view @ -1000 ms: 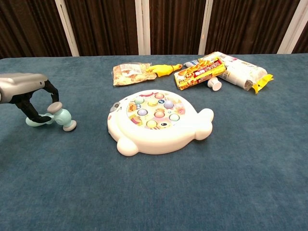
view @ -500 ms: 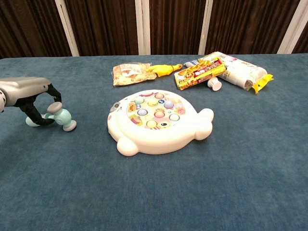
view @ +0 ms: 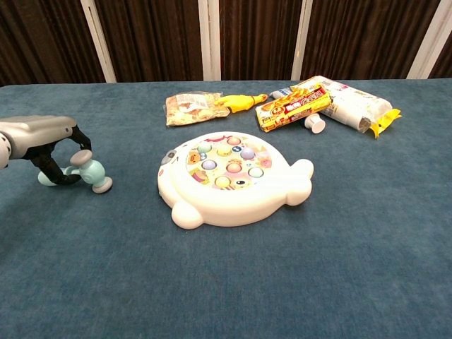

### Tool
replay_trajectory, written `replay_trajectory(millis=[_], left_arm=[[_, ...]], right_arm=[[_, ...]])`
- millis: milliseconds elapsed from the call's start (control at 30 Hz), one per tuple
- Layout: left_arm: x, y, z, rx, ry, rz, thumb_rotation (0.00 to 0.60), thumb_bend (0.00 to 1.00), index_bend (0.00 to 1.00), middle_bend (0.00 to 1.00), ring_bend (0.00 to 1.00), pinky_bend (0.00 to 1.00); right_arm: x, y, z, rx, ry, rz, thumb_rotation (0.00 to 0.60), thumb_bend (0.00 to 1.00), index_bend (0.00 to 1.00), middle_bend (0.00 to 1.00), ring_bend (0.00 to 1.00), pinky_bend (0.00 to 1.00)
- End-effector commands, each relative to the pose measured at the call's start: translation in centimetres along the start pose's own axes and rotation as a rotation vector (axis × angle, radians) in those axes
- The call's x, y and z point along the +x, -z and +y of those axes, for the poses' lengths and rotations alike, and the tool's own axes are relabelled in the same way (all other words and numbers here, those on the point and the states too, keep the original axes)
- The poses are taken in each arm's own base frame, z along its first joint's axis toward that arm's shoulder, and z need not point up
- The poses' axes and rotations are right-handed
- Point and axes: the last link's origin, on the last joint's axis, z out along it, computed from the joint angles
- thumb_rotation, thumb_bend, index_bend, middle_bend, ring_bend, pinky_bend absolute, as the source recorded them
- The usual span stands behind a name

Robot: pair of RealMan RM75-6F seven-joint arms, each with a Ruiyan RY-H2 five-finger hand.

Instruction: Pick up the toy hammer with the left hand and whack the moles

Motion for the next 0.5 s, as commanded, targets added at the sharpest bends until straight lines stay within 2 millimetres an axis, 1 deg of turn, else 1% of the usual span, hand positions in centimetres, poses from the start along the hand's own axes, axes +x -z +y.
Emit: replay_trajectory(millis=[33, 67, 133, 200, 267, 300, 367, 500], left_arm=[[-0.05, -0.02, 0.06, -0.001, 0.000, -0.001, 0.600, 0.53, 0.53, 0.26, 0.04, 0.09], [-0.04, -0.03, 0.09, -0.001, 0.000, 0.000, 0.600, 0.53, 0.54, 0.27, 0.06, 0.12], [-0.03, -0.06, 0.14, -0.002, -0.001, 0.004, 0.600, 0.55, 0.56, 0.32, 0.14, 0.23], [0.03, -0.09, 0.21, -0.004, -0.001, 0.011, 0.600, 0.56, 0.58, 0.41, 0.25, 0.37], [0.12, -0.10, 0.31, -0.008, 0.008, 0.023, 0.600, 0.57, 0.59, 0.46, 0.32, 0.45], [0.16, -0.08, 0.34, -0.010, 0.015, 0.027, 0.600, 0.57, 0.59, 0.49, 0.35, 0.47], [0.21, -0.06, 0.33, -0.014, 0.017, 0.030, 0.600, 0.58, 0.60, 0.51, 0.37, 0.49], [0.48, -0.03, 0.38, -0.023, 0.016, 0.038, 0.600, 0.59, 0.60, 0.54, 0.39, 0.51]], right_arm=[[0.01, -0.01, 0.00, 0.000, -0.001, 0.001, 0.600, 0.25, 0.00, 0.00, 0.00, 0.00], [0.02, -0.02, 0.00, 0.000, -0.001, 0.001, 0.600, 0.25, 0.00, 0.00, 0.00, 0.00], [0.02, -0.01, -0.01, 0.000, -0.001, 0.002, 0.600, 0.25, 0.00, 0.00, 0.00, 0.00], [0.02, -0.01, -0.01, 0.001, -0.001, 0.001, 0.600, 0.25, 0.00, 0.00, 0.00, 0.00], [0.03, -0.01, -0.01, 0.001, -0.001, 0.002, 0.600, 0.25, 0.00, 0.00, 0.00, 0.00], [0.03, -0.01, -0.01, 0.001, -0.001, 0.003, 0.600, 0.25, 0.00, 0.00, 0.00, 0.00], [0.04, -0.01, -0.02, 0.002, -0.002, 0.004, 0.600, 0.25, 0.00, 0.00, 0.00, 0.00], [0.03, 0.01, -0.05, 0.003, -0.002, 0.004, 0.600, 0.25, 0.00, 0.00, 0.00, 0.00]])
